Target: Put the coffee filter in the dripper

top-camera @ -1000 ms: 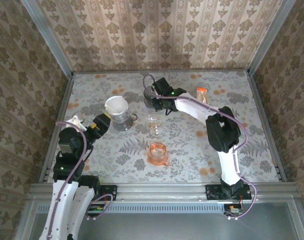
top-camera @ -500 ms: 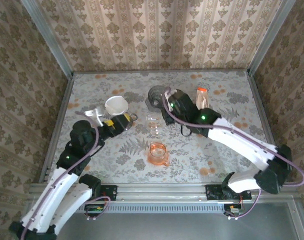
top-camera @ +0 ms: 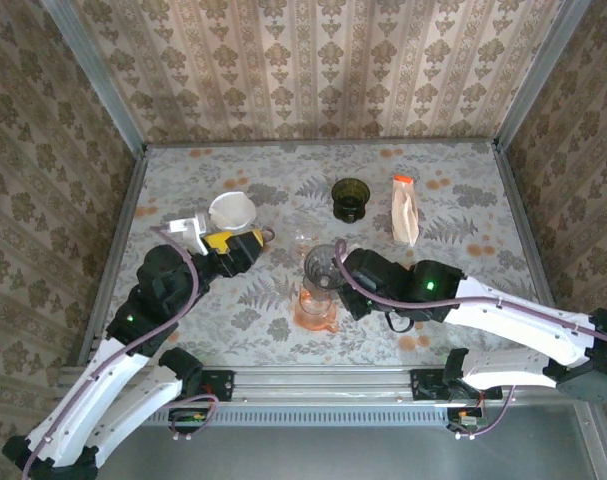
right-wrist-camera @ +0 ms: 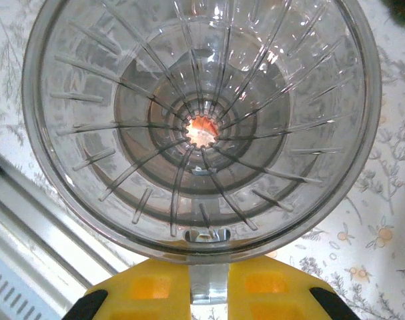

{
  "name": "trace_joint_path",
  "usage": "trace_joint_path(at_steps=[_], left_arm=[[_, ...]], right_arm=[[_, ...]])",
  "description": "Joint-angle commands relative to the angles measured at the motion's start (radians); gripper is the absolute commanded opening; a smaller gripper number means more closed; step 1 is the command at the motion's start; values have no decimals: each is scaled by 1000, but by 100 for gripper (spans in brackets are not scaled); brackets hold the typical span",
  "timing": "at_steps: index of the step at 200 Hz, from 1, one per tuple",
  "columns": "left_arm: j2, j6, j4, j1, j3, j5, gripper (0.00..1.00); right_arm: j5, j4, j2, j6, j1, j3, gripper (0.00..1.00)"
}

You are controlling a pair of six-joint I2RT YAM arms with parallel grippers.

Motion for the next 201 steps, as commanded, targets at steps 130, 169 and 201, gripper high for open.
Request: trace_joint_path(at_steps=[130, 169, 201], left_arm=[[-35, 2, -21, 68, -47, 32, 100], [-33, -5, -14, 81, -53, 45, 100], [-32, -11, -12, 89, -54, 55, 100]], right_arm=[[-2, 15, 159, 25, 63, 24, 16], [23, 16, 176, 26, 83, 39, 16], [29, 5, 192, 25, 94, 52, 16]])
